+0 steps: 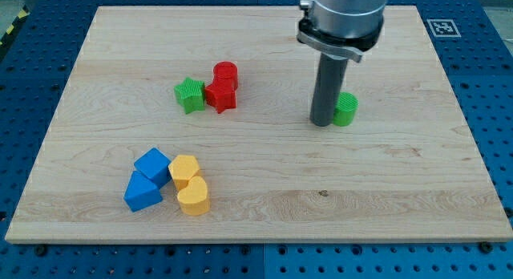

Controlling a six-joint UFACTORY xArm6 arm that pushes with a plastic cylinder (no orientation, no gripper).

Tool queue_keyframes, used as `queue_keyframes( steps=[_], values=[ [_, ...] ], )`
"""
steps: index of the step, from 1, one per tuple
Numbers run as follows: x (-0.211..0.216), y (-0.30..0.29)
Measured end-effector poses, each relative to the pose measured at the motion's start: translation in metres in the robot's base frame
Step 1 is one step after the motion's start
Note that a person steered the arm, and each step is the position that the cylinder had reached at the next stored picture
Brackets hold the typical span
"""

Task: Place the green star to the bottom left of the red star

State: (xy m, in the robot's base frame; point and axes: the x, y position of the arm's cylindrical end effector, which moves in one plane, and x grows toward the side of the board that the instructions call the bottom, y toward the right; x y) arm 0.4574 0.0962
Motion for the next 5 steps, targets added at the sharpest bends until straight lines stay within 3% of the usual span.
queue_keyframes(
  steps=[2,5],
  values=[
    [0.015,-0.008],
    [0.024,-0.231]
  ],
)
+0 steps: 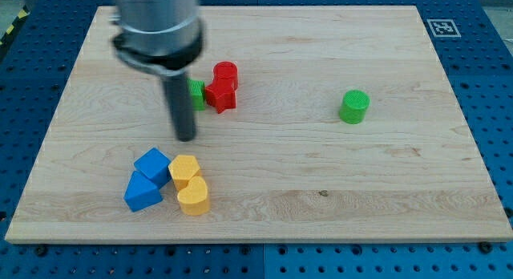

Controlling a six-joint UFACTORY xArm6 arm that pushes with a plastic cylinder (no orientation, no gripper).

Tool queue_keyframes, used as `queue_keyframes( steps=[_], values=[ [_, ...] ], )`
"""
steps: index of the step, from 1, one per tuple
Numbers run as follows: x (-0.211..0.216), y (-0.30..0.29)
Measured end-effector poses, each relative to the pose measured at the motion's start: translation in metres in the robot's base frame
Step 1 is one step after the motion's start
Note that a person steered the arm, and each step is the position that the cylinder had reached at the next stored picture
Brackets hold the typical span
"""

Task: Place the green star to the bottom left of the red star

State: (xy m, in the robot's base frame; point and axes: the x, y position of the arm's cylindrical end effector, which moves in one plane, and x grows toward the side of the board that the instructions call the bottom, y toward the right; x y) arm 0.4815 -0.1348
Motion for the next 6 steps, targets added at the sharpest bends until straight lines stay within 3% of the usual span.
queue_keyframes(
  steps=[1,2,3,6],
  values=[
    [-0.029,-0.051],
    [-0.087,-0.044],
    [-0.1,-0.007],
    [-0.05,0.033]
  ],
)
